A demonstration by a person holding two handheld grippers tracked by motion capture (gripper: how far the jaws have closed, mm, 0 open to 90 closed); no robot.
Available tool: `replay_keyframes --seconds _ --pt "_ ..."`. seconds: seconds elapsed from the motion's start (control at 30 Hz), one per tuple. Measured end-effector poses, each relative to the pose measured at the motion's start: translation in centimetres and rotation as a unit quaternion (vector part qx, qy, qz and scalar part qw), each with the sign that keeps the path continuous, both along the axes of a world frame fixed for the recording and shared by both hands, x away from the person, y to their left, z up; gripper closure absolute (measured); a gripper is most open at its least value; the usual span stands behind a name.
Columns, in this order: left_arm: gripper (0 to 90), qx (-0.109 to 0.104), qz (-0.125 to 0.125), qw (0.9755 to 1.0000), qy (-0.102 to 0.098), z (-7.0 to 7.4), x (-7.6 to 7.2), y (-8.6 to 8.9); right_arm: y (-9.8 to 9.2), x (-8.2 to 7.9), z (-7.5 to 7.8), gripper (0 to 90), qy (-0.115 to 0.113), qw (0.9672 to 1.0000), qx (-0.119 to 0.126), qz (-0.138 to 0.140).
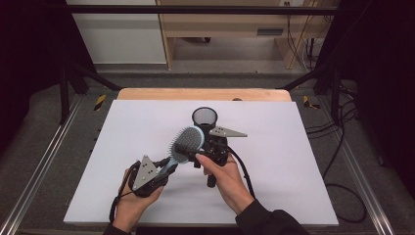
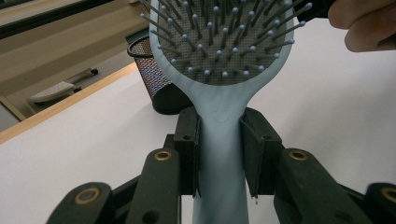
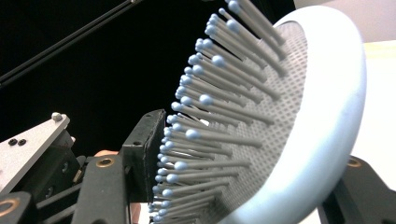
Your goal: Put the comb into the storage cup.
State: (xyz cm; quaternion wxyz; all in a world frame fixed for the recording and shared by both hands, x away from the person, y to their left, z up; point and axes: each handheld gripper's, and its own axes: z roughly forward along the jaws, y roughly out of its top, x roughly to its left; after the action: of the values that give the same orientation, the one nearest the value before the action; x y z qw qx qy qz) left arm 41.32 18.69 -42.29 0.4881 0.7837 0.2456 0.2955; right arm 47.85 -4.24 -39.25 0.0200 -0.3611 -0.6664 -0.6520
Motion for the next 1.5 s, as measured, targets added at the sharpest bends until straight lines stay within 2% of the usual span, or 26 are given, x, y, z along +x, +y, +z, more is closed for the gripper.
replay_keyframes --seconds 0.07,0.17,0.2,0.93,1.5 --pt "69.7 -0.001 0.0 1.0 0.006 -0.08 -0.04 -0.03 -0.01 -0.06 0.03 42.4 0.001 1.0 0.0 0.001" --pt "69.7 0.0 -0.001 1.0 0.003 -0.1 0.03 -0.05 -0.02 -0.11 0.09 44.0 -0.002 1.0 0.0 0.001" --pt "69.7 -0.001 -0.001 1.0 0.008 -0.15 -0.01 -0.07 -0.03 -0.12 0.12 44.5 -0.001 1.0 0.0 0.002" --pt "69.7 -0.006 -0.003 0.9998 0.017 -0.41 0.19 0.02 0.21 -0.32 0.39 49.5 -0.006 0.9999 -0.001 0.009" --pt "68.4 -0.029 -0.003 0.9991 0.031 -0.82 0.48 0.27 0.57 -0.55 0.61 51.9 -0.01 0.9999 -0.01 0.005"
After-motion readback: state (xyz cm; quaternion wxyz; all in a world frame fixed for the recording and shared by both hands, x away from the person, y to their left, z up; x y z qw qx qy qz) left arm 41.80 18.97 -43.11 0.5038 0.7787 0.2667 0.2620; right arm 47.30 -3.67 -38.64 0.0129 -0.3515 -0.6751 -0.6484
